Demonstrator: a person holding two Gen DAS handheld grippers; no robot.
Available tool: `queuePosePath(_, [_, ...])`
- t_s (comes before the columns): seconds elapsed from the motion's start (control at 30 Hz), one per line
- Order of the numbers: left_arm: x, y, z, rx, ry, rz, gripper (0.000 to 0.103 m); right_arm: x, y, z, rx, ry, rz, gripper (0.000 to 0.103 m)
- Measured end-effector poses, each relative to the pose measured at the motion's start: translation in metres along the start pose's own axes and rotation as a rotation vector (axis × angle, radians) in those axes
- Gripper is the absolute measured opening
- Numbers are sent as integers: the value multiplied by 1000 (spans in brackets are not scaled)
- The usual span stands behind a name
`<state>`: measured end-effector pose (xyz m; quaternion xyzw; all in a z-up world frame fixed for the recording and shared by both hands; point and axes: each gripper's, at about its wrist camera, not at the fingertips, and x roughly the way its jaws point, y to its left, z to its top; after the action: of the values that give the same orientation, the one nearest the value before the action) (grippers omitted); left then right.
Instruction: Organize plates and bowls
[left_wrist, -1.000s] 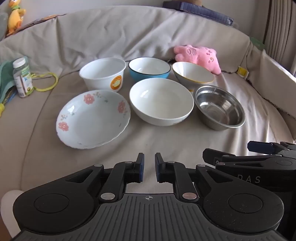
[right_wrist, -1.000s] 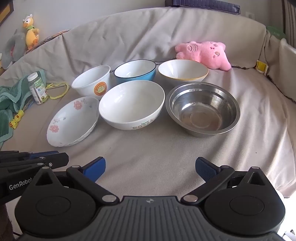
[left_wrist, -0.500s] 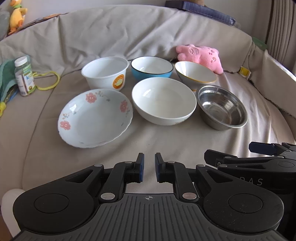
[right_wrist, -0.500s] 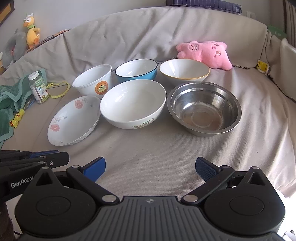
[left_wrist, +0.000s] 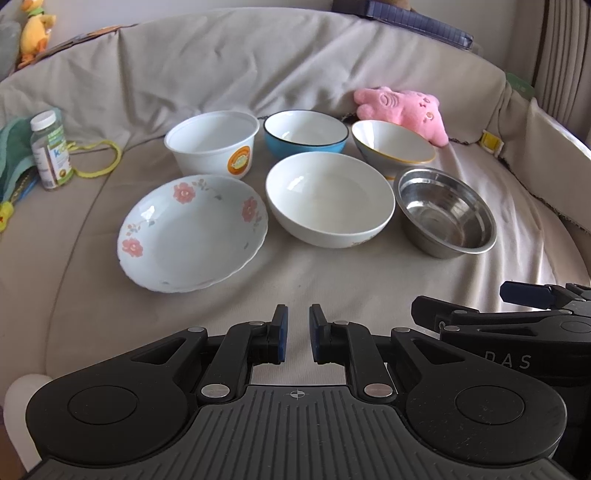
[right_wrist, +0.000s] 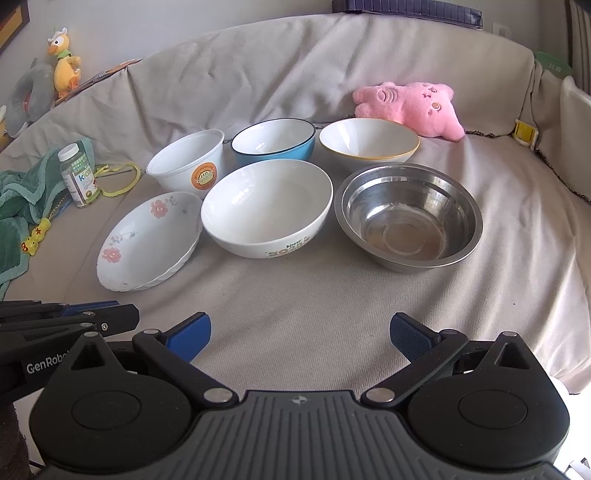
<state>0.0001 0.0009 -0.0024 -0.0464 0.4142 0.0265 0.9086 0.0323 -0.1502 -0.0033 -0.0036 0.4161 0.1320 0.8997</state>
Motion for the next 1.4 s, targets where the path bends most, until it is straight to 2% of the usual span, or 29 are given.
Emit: queuePosePath(1.4, [9, 3, -2, -5, 11, -3, 15, 5, -3, -1, 6, -6, 9, 103])
